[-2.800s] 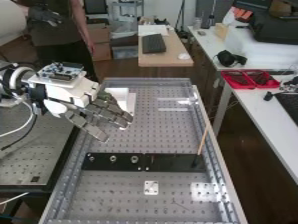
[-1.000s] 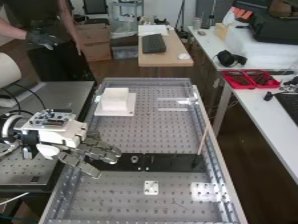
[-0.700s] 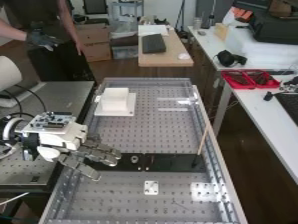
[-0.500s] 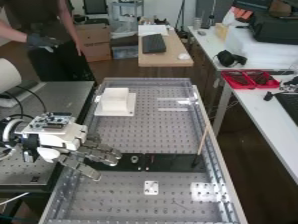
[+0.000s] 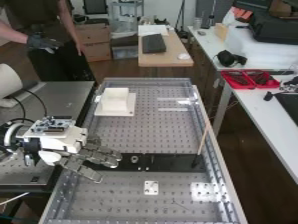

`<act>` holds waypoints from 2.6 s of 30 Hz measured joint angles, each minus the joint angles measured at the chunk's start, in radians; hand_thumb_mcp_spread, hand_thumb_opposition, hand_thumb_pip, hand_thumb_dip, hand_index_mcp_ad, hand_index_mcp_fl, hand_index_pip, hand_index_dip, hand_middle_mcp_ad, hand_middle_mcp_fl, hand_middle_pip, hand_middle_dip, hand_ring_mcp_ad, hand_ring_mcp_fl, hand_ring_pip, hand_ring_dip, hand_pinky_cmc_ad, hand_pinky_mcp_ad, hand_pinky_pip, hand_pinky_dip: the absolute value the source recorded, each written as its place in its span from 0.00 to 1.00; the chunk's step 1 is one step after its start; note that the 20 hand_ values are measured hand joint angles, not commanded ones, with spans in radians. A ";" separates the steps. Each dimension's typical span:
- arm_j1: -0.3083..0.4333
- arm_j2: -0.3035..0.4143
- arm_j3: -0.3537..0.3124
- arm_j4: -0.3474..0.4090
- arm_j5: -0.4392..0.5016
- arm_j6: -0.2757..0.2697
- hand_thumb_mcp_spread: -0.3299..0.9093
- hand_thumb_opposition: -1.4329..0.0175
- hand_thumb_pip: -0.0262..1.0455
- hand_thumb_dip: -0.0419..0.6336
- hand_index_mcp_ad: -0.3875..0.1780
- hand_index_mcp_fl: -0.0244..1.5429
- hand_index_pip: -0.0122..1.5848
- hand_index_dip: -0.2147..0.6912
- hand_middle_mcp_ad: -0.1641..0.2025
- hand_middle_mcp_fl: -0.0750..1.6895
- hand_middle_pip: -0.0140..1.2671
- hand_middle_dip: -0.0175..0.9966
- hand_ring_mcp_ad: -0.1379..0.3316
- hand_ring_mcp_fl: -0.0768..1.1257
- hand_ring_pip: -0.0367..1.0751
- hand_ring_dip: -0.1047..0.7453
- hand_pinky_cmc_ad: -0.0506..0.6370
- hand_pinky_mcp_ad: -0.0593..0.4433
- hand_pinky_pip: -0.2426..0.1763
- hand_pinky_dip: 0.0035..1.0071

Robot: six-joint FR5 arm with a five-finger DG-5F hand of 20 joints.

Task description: Grab the smaller nut and place it in the white container

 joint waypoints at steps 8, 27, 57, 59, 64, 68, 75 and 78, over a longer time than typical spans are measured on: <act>0.004 0.003 0.008 -0.024 0.011 0.007 0.59 0.42 0.72 0.39 0.45 0.01 0.97 0.57 0.65 0.08 0.11 0.23 0.54 0.06 0.12 0.24 0.58 0.67 0.51 0.18; 0.002 -0.009 0.017 -0.046 0.003 -0.026 0.59 0.42 0.72 0.39 0.45 0.01 0.98 0.56 0.65 0.08 0.11 0.23 0.53 0.06 0.11 0.24 0.58 0.67 0.52 0.18; -0.005 -0.030 0.043 -0.058 -0.019 -0.041 0.59 0.41 0.72 0.39 0.45 0.01 0.98 0.56 0.65 0.07 0.11 0.23 0.52 0.06 0.11 0.24 0.55 0.67 0.52 0.18; -0.005 -0.028 0.043 -0.056 -0.019 -0.038 0.59 0.40 0.72 0.38 0.44 0.01 0.98 0.55 0.65 0.08 0.11 0.23 0.51 0.06 0.11 0.24 0.55 0.67 0.52 0.18; -0.006 -0.025 0.041 -0.058 -0.018 -0.036 0.59 0.40 0.72 0.39 0.45 0.01 0.98 0.53 0.65 0.07 0.11 0.23 0.50 0.06 0.11 0.24 0.55 0.67 0.52 0.18; -0.006 -0.024 0.040 -0.060 -0.015 -0.034 0.59 0.40 0.72 0.39 0.44 0.01 0.98 0.53 0.65 0.08 0.11 0.23 0.50 0.06 0.11 0.24 0.55 0.67 0.51 0.18; -0.006 -0.029 0.041 -0.065 -0.014 -0.034 0.59 0.40 0.72 0.40 0.45 0.01 0.98 0.53 0.65 0.08 0.11 0.23 0.50 0.06 0.11 0.24 0.55 0.67 0.55 0.18; -0.006 -0.031 0.040 -0.063 -0.014 -0.031 0.59 0.41 0.72 0.40 0.44 0.01 0.98 0.53 0.65 0.08 0.11 0.23 0.50 0.06 0.11 0.24 0.55 0.67 0.55 0.18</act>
